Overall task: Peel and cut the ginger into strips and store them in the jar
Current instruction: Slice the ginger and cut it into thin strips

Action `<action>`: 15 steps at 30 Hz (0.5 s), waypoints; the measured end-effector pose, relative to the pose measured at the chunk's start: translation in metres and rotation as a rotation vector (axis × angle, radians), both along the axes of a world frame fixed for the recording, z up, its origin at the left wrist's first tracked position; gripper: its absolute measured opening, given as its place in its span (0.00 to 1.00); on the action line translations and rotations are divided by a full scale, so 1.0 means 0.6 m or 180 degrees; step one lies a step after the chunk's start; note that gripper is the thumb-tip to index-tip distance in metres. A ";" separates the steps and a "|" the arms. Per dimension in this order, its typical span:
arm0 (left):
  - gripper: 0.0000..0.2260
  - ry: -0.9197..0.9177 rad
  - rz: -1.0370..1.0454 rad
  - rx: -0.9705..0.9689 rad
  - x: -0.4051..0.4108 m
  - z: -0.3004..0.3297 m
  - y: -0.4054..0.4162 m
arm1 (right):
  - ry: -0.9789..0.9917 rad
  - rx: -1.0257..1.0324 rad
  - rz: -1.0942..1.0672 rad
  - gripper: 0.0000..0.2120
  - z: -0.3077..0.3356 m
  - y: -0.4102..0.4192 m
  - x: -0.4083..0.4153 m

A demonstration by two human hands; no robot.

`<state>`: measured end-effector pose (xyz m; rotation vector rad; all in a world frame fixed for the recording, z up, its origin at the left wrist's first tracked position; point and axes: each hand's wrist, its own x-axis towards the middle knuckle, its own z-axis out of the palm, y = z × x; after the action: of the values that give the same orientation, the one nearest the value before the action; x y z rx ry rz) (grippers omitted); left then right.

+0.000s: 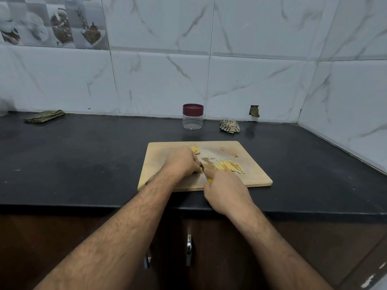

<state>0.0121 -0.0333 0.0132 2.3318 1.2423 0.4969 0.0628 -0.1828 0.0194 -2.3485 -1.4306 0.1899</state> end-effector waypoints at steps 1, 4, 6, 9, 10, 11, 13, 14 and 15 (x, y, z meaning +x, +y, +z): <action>0.04 -0.0005 0.0000 -0.0014 -0.001 0.000 0.000 | -0.0010 -0.0010 -0.0006 0.26 -0.001 -0.001 -0.001; 0.03 -0.0053 -0.0020 -0.0104 -0.003 0.000 0.002 | -0.0175 -0.0059 0.0006 0.25 -0.006 -0.016 -0.005; 0.03 -0.0078 -0.0038 -0.0158 -0.004 0.000 0.003 | -0.0253 -0.0072 -0.0014 0.25 -0.010 -0.028 -0.008; 0.02 -0.0144 -0.0015 -0.0231 -0.005 0.000 0.004 | -0.0202 0.0009 -0.0084 0.26 -0.012 -0.034 -0.007; 0.02 -0.0172 -0.0010 -0.0257 -0.005 0.000 0.005 | -0.0168 0.0053 -0.0114 0.26 -0.011 -0.035 -0.006; 0.03 -0.0192 -0.0017 -0.0277 -0.005 -0.001 0.005 | -0.0135 0.0087 -0.0139 0.27 -0.009 -0.035 -0.005; 0.07 -0.0221 -0.0035 -0.0314 -0.005 -0.002 0.004 | -0.0094 0.0107 -0.0123 0.27 -0.006 -0.033 -0.003; 0.07 -0.0231 -0.0036 -0.0321 -0.005 -0.001 0.004 | -0.0083 0.0104 -0.0094 0.26 -0.005 -0.031 -0.003; 0.07 -0.0224 -0.0032 -0.0316 -0.005 -0.001 0.004 | -0.0076 0.0103 -0.0071 0.26 -0.005 -0.030 -0.004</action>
<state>0.0089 -0.0312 0.0127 2.2179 1.1946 0.4982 0.0607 -0.2006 0.0165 -2.3471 -1.4073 0.1319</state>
